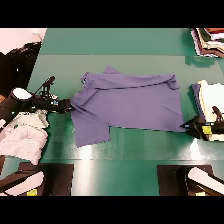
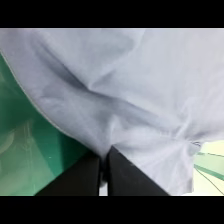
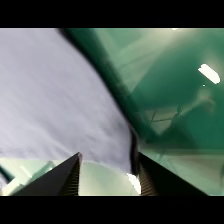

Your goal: Fold the shirts.

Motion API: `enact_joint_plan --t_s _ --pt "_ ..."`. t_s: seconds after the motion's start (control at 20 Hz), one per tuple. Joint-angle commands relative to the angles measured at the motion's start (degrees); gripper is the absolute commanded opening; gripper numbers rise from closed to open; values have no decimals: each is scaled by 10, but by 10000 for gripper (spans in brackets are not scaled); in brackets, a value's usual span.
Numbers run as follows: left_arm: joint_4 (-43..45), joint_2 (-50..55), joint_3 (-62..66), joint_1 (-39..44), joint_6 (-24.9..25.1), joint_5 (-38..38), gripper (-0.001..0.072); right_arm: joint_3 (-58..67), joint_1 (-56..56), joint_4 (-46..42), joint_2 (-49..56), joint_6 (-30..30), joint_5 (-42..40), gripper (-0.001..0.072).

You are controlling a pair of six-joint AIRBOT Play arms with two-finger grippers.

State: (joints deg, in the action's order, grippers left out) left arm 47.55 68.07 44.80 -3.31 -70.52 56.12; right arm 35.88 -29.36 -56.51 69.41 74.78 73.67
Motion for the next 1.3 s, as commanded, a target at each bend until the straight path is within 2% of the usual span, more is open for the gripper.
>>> enact_joint_plan --t_s 0.0,0.05,0.1,0.15,0.2,0.3,0.45,0.6,0.75,1.0,1.25 --pt "0 0 1 0 1 1 27 17 47 -2 31 3 -26 288" --pt "1 0 1 0 0 5 27 19 55 -3 29 3 -26 194" --pt "3 -2 1 0 0 6 26 19 63 -4 21 3 -28 130" --pt "3 -9 2 0 -1 7 25 19 70 -5 10 2 -28 29" --pt "7 -21 5 0 -7 7 25 19 73 -5 -6 2 -28 15" --pt "34 -63 30 0 -35 5 25 37 74 -1 -51 2 -27 15" --pt "91 -150 119 0 -62 5 26 134 74 31 -123 2 -17 15" --pt "106 -217 267 0 -62 -2 26 285 75 80 -177 2 -31 15" --pt "107 -230 454 0 -62 1 27 447 75 79 -208 2 -52 15" --pt "108 -230 721 0 -63 0 26 654 75 57 -242 2 -61 15" --pt "106 -231 848 0 -99 13 26 749 75 -40 -271 12 -35 15"
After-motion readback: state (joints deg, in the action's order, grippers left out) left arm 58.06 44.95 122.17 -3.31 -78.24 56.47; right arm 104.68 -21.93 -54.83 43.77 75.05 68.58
